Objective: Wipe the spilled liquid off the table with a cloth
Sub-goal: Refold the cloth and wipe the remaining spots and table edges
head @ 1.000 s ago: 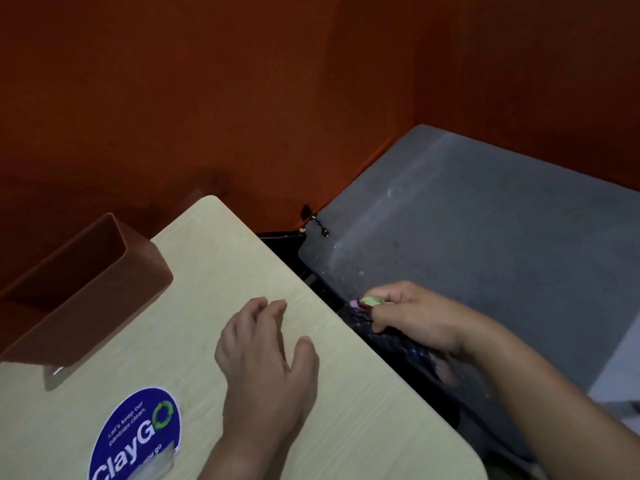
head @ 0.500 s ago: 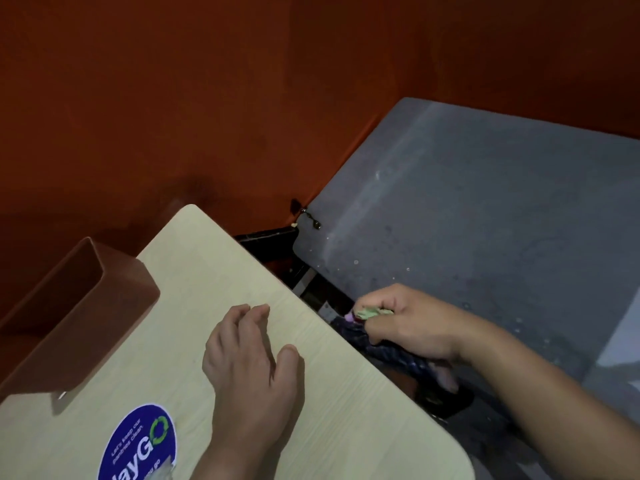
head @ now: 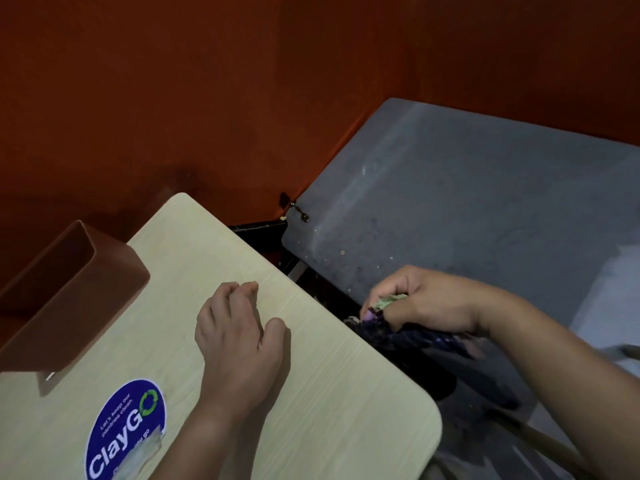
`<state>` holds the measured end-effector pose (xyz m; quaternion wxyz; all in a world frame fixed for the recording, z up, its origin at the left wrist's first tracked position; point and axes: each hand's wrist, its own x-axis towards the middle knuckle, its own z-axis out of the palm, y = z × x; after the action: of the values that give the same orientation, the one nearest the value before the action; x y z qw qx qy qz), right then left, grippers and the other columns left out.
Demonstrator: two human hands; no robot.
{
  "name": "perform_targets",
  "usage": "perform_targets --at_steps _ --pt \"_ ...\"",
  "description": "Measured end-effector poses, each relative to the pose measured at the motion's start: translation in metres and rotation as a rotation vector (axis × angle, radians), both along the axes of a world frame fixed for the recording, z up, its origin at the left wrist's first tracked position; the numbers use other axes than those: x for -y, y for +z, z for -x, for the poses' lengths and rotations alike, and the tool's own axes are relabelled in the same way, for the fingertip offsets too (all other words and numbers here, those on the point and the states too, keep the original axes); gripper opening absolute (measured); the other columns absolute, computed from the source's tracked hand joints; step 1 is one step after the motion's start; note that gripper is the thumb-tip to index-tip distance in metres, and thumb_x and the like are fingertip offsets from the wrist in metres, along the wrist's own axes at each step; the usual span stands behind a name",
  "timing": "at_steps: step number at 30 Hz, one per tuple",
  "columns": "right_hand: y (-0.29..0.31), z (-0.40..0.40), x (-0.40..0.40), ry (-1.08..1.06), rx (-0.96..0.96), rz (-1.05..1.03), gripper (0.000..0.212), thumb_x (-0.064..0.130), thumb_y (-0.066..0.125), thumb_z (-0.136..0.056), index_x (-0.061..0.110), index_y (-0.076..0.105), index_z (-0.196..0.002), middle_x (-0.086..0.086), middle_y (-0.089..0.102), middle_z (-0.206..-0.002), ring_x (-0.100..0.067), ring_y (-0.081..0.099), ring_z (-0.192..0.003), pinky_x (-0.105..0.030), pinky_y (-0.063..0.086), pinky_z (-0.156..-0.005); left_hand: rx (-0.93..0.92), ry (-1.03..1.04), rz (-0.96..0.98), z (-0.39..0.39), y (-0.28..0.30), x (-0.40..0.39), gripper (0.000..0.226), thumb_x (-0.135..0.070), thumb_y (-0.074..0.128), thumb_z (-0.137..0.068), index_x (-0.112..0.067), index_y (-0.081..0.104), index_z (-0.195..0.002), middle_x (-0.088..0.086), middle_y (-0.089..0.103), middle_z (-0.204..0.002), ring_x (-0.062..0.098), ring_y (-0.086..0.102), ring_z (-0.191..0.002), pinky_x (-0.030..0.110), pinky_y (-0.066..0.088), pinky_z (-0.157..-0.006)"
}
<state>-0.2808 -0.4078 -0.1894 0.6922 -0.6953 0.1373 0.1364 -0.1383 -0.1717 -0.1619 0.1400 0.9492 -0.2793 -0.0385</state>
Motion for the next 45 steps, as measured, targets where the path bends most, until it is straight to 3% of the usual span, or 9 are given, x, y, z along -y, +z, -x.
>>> perform_targets --at_steps 6,11,17,22,27,35,37,41,45 --pt "0.012 -0.006 -0.013 -0.085 0.010 0.089 0.033 0.027 0.057 -0.073 0.023 0.078 -0.098 0.002 0.074 -0.084 -0.012 0.058 -0.077 -0.032 0.044 -0.076 -0.052 -0.027 -0.014 -0.002 0.004 -0.002 0.062 -0.043 0.044 -0.085 -0.023 0.044 -0.144 -0.003 0.036 -0.144 0.022 0.026 -0.137 0.052 0.029 -0.114" --pt "0.024 0.035 -0.012 -0.061 -0.016 0.095 0.026 0.027 0.061 -0.068 0.024 0.079 -0.087 -0.015 0.077 -0.117 -0.030 0.070 -0.106 -0.048 0.050 -0.104 -0.056 -0.025 -0.038 -0.004 0.003 -0.003 0.063 -0.046 0.042 -0.086 -0.022 0.043 -0.144 -0.001 0.035 -0.144 0.028 0.027 -0.137 0.053 0.029 -0.114" --pt "0.038 0.063 -0.016 -0.105 -0.040 0.182 0.042 -0.008 0.053 -0.090 0.014 0.079 -0.115 -0.005 0.081 -0.109 -0.013 0.068 -0.092 -0.033 0.055 -0.096 -0.068 -0.006 -0.079 -0.003 0.011 -0.006 0.066 -0.049 0.053 -0.092 -0.026 0.043 -0.153 0.003 0.035 -0.160 0.032 0.028 -0.147 0.054 0.026 -0.118" --pt "0.031 0.089 -0.043 -0.204 -0.018 0.162 0.049 -0.004 0.049 -0.089 0.025 0.081 -0.114 -0.004 0.082 -0.108 -0.016 0.075 -0.094 -0.039 0.057 -0.098 -0.034 -0.080 -0.087 0.028 0.011 -0.032 0.074 -0.064 0.043 -0.083 -0.035 0.043 -0.151 -0.002 0.032 -0.164 0.028 0.025 -0.151 0.057 0.020 -0.121" --pt "0.027 0.150 -0.052 -0.199 0.001 0.189 0.041 0.019 0.055 -0.084 0.039 0.082 -0.107 0.011 0.082 -0.098 -0.007 0.077 -0.094 -0.021 0.060 -0.084 -0.038 -0.116 -0.099 0.061 0.009 -0.061 0.070 -0.065 0.038 -0.083 -0.038 0.048 -0.146 -0.005 0.034 -0.161 0.022 0.023 -0.150 0.058 0.013 -0.122" --pt "0.004 0.141 -0.149 -0.804 0.077 0.452 0.022 0.007 0.050 -0.094 0.017 0.067 -0.086 -0.005 0.068 -0.077 -0.017 0.059 -0.066 -0.033 0.046 -0.061 -0.126 0.025 -0.135 0.071 0.037 -0.122 0.072 -0.071 0.048 -0.082 -0.040 0.051 -0.147 -0.005 0.026 -0.166 0.034 0.019 -0.153 0.066 0.024 -0.117" --pt "-0.002 0.147 -0.181 -0.901 0.095 0.521 0.021 0.011 0.050 -0.092 0.022 0.059 -0.077 0.002 0.062 -0.080 -0.007 0.055 -0.069 -0.029 0.042 -0.060 -0.162 0.099 -0.168 0.065 0.038 -0.147 0.074 -0.074 0.051 -0.079 -0.042 0.051 -0.146 -0.005 0.027 -0.165 0.038 0.020 -0.152 0.067 0.026 -0.115" --pt "-0.010 0.168 -0.216 -0.839 0.162 0.596 0.038 0.014 0.051 -0.090 0.025 0.074 -0.118 0.015 0.068 -0.114 0.015 0.057 -0.107 -0.001 0.043 -0.086 -0.230 0.089 -0.126 0.060 0.028 -0.186 0.093 -0.084 0.042 -0.065 -0.046 0.048 -0.150 -0.008 0.031 -0.166 0.035 0.019 -0.153 0.058 0.026 -0.117" --pt "-0.008 0.174 -0.199 -1.066 0.113 0.557 0.036 0.010 0.056 -0.096 0.026 0.069 -0.125 0.011 0.065 -0.113 0.030 0.050 -0.094 0.008 0.034 -0.072 -0.189 0.073 -0.052 0.058 0.020 -0.200 0.098 -0.089 0.039 -0.065 -0.045 0.045 -0.152 -0.012 0.026 -0.171 0.030 0.020 -0.156 0.059 0.024 -0.119"
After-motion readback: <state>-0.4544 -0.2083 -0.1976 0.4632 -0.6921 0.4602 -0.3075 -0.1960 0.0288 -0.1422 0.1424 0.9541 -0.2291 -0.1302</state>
